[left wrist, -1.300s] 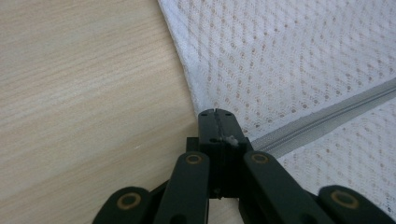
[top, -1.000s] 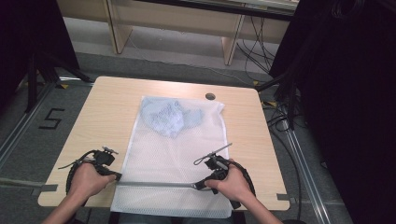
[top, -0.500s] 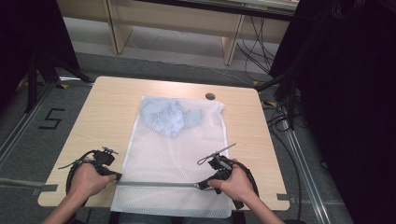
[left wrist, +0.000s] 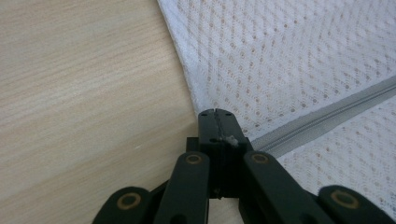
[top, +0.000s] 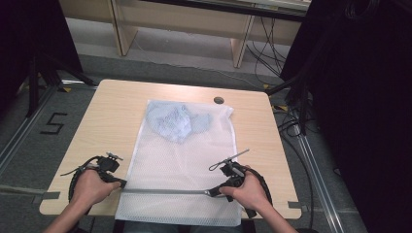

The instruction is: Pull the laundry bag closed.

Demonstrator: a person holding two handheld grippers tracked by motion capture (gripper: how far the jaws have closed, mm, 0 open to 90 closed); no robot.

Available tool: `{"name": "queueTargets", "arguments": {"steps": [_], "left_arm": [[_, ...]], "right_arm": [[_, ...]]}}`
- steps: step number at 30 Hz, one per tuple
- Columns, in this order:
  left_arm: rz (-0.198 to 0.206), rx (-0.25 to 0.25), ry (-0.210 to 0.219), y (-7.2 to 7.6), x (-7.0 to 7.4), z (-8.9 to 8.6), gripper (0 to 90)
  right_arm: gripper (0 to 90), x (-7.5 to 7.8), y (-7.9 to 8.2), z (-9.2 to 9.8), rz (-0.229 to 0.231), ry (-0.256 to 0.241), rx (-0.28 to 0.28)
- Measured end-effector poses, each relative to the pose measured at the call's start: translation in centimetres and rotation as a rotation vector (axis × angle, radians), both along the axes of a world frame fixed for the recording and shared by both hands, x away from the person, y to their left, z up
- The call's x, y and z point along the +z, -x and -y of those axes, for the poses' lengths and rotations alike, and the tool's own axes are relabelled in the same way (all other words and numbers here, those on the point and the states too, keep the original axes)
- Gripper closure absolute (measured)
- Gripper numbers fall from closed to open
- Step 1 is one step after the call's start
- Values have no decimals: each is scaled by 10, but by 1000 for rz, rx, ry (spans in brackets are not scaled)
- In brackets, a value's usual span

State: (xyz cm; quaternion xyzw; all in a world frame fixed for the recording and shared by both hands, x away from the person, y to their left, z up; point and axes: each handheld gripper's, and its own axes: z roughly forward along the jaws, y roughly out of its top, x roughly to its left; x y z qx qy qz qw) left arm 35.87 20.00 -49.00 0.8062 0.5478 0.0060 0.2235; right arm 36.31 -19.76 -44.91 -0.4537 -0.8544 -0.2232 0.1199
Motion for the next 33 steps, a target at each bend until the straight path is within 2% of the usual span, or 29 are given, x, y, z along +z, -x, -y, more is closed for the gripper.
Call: {"name": "queueTargets", "arguments": {"steps": [3,4,5,6,7,8,9,10,11,14,15,17,19,20,22,23,27,30,33], "left_arm": [[-2,-4,0,0,0,0,900],[-2,-4,0,0,0,0,899],[-3,-13,-4,0,0,-1,900],[6,-33,-14,-2,0,-2,900],[6,-33,-14,-2,0,-2,899],[13,-41,-17,-2,0,-3,900],[13,-41,-17,-2,0,-3,899],[11,-46,-19,-2,0,-3,900],[11,-45,-19,-2,0,-3,900],[12,-45,-18,-2,0,-3,899],[-1,-2,-1,0,0,0,899],[5,-33,-12,-2,0,-2,899],[14,-37,-16,-2,0,-2,900],[-2,0,0,0,0,0,899],[3,-30,-11,-1,0,-2,899],[13,-47,-18,-2,0,-3,900],[11,-47,-18,-2,0,-3,899],[-1,-2,0,0,0,0,900],[-1,-2,0,0,0,0,899]], "right_arm": [[869,0,-1,2,1,-6,-1],[869,-2,-1,4,31,4,18],[869,-2,-1,4,30,12,15],[869,-2,-1,5,27,-1,12],[869,-2,-1,5,27,-1,12],[869,-3,-1,7,44,-1,21],[869,-3,-1,7,44,-1,21],[869,-2,-1,8,25,2,10],[869,-3,-1,8,39,-6,18],[869,-3,-1,9,44,-10,18],[869,-3,0,10,32,-4,10],[869,-3,-1,11,42,-9,16],[869,-3,-1,11,43,-8,14],[869,0,0,11,10,-9,-6],[869,-1,0,12,14,-13,1],[869,1,1,12,2,-7,-16],[869,1,0,15,3,-16,-16],[869,1,1,16,3,-21,-18],[869,0,1,18,8,-3,-16]]}}
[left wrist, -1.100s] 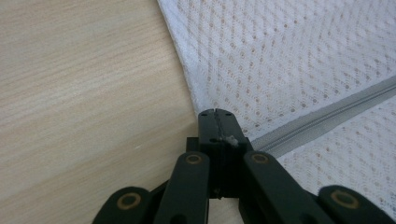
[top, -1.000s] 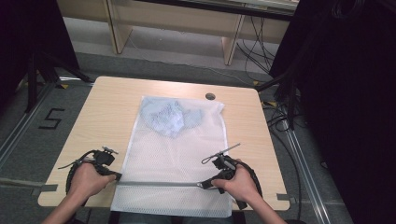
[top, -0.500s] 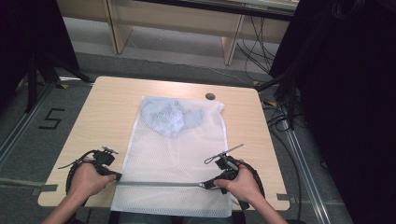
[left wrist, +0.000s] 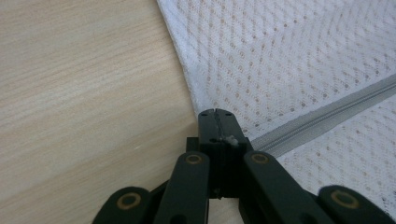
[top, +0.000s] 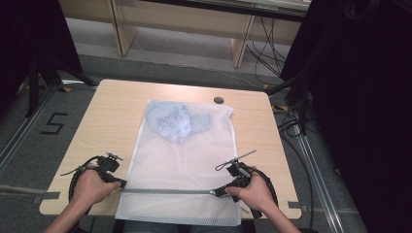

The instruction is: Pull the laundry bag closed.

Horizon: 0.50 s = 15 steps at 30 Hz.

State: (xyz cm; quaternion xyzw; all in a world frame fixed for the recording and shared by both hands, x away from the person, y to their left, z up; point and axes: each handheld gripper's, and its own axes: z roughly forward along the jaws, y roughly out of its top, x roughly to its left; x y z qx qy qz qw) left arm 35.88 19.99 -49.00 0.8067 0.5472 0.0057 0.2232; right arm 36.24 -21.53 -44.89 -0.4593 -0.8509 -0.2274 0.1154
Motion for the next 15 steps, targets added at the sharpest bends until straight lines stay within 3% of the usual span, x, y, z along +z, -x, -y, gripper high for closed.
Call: {"name": "queueTargets", "arguments": {"steps": [9,12,15], "left_arm": [[2,0,-1,0,0,0,900],[3,1,0,0,0,0,899],[3,2,-1,0,0,1,899]], "right_arm": [[869,1,0,3,-6,-6,-10],[869,0,0,4,11,-16,12],[869,1,1,5,3,-15,-7]]}}
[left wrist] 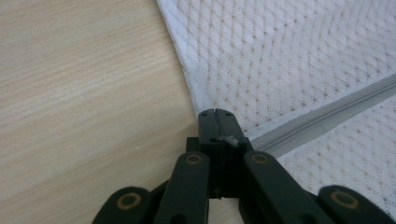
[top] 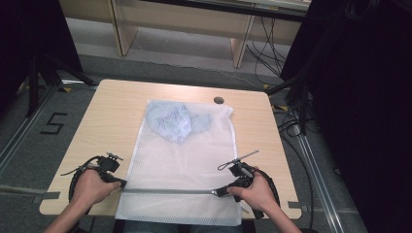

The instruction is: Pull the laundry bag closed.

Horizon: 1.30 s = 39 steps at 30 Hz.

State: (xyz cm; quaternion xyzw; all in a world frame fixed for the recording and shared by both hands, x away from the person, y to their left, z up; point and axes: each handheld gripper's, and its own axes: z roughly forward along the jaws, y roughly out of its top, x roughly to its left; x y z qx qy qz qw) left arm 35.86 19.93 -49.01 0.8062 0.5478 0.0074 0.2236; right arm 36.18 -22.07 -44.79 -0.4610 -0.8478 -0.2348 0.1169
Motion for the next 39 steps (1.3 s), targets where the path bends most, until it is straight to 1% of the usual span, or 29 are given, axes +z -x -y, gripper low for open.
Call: {"name": "queueTargets", "arguments": {"steps": [2,4,5,6,7,8,9,13,14,15,16,17,18,20,23,24,25,26,27,28,30,31,32,33,34,35,36,38,39], "left_arm": [[0,0,0,0,0,0,899],[-3,-1,-2,0,0,0,900],[-2,-1,-2,0,0,0,900],[-2,-1,-2,0,0,0,900],[-2,0,-2,0,0,0,900],[-2,0,-2,0,0,0,899],[-2,-1,-2,0,0,0,900],[0,0,0,0,0,0,900],[-1,0,-1,0,0,0,900],[-1,0,-1,0,0,0,900],[-3,0,-2,0,0,0,899],[-2,0,-3,0,0,0,900],[-1,0,-2,0,0,0,900],[-1,1,-2,0,0,0,900],[-1,0,-3,0,0,0,900],[0,1,-1,0,0,0,899],[0,0,0,0,0,0,900],[1,1,2,0,0,0,899],[0,0,0,0,0,0,899],[0,0,0,0,0,0,900],[0,0,-1,0,0,0,899],[0,0,-1,0,0,0,899],[0,0,-1,0,0,0,899],[0,0,-1,0,0,0,899],[-3,-1,-3,0,0,0,899],[-3,-1,-3,0,0,0,900],[-3,-2,-3,0,0,0,900],[-4,0,-4,0,0,0,900],[-3,0,-4,0,0,0,899]], "right_arm": [[869,1,0,1,-5,-2,-2],[869,1,0,3,1,-4,-7],[869,-1,0,4,26,16,8],[869,-1,0,4,26,16,8],[869,-2,0,5,37,9,12],[869,-2,0,5,37,9,12],[869,-1,0,6,23,14,5],[869,-1,0,9,22,14,-1],[869,-2,0,10,39,10,3],[869,-2,0,10,39,10,3],[869,1,1,11,-9,8,-29],[869,1,1,11,-16,6,-31],[869,1,1,12,-8,7,-25],[869,1,2,12,-13,5,-32],[869,1,2,12,-10,8,-22],[869,2,2,11,-27,-11,-60],[869,2,2,13,-12,7,-39],[869,1,1,15,-4,-1,-24],[869,2,1,16,-3,3,-30],[869,3,2,16,-14,-5,-30],[869,2,2,18,-9,-1,-29],[869,3,2,18,-15,-6,-44],[869,3,2,18,-15,-6,-44],[869,4,3,18,-13,-17,-82],[869,4,3,21,-20,-26,-81],[869,4,3,21,-20,-26,-81],[869,5,4,24,-11,-8,-110],[869,4,4,26,-9,-13,-101],[869,5,4,26,-36,-10,-98]]}}
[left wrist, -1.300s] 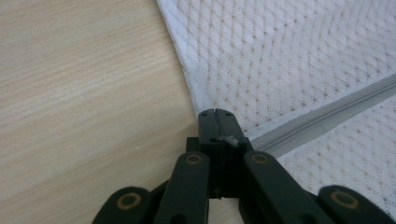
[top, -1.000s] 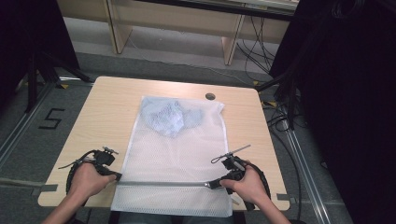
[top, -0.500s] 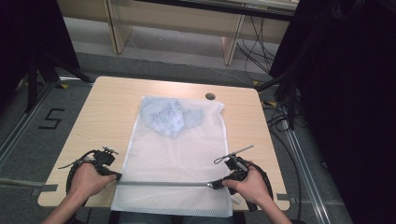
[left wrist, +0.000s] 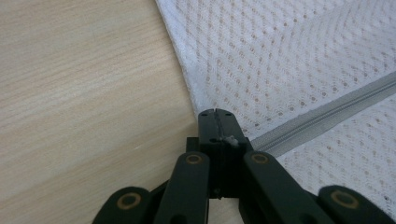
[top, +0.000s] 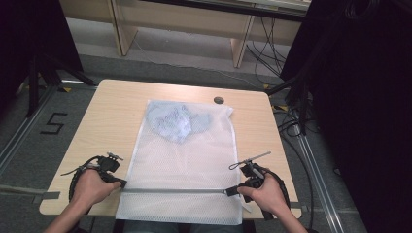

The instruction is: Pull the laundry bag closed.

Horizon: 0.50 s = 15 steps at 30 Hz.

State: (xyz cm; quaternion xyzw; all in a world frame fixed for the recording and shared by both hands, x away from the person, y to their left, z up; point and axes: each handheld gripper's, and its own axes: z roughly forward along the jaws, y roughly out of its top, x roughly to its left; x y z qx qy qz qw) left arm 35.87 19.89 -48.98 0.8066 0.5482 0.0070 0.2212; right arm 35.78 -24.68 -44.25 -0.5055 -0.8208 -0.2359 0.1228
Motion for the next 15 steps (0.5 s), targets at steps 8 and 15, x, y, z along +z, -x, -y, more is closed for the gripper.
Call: {"name": "queueTargets", "arguments": {"steps": [8,15], "left_arm": [[2,-1,2,0,0,0,899],[2,-2,3,0,0,-1,900]], "right_arm": [[869,-3,0,1,18,5,-16],[869,-5,-1,8,6,-8,-11]]}}
